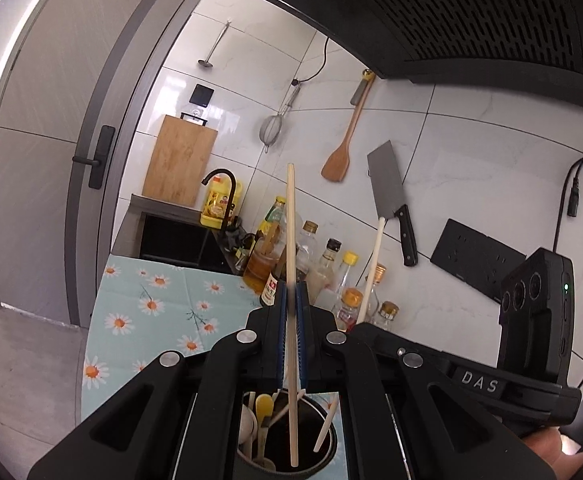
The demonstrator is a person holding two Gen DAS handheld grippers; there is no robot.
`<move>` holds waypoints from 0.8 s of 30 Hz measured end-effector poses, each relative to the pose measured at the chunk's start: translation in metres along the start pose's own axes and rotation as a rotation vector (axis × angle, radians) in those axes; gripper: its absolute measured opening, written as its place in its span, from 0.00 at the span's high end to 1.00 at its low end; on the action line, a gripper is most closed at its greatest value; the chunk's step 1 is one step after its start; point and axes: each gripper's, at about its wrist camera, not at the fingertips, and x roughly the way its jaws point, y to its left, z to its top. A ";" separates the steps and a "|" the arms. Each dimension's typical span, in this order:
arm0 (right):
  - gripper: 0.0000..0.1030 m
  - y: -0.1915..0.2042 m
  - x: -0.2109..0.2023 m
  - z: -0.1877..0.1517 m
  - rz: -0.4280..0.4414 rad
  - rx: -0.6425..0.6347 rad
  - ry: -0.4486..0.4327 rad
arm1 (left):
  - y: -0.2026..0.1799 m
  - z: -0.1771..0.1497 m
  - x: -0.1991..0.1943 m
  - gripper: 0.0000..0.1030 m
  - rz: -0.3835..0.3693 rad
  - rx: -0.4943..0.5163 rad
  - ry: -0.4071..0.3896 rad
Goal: Organize utensils
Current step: 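Lift the chopstick with the left tool over the holder while the right tool carries its chopstick, then open the left tool to drop the chopstick into the holder while the right tool releases too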
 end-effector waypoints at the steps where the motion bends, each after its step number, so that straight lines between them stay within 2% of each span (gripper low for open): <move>1: 0.94 -0.002 0.003 0.000 -0.004 0.002 -0.001 | 0.001 0.000 0.001 0.96 -0.001 -0.002 -0.003; 13: 0.94 -0.020 0.025 -0.016 -0.053 0.018 0.036 | 0.003 -0.023 0.034 0.96 -0.016 0.031 0.060; 21: 0.94 -0.024 0.034 -0.027 -0.054 0.033 0.080 | 0.018 -0.041 0.045 0.96 -0.013 -0.028 0.148; 23: 0.92 -0.024 0.035 -0.028 -0.049 0.044 0.090 | 0.019 -0.044 0.045 0.95 -0.023 -0.029 0.167; 24: 0.86 -0.024 0.034 -0.028 -0.049 0.048 0.089 | 0.018 -0.044 0.044 0.95 -0.013 -0.022 0.168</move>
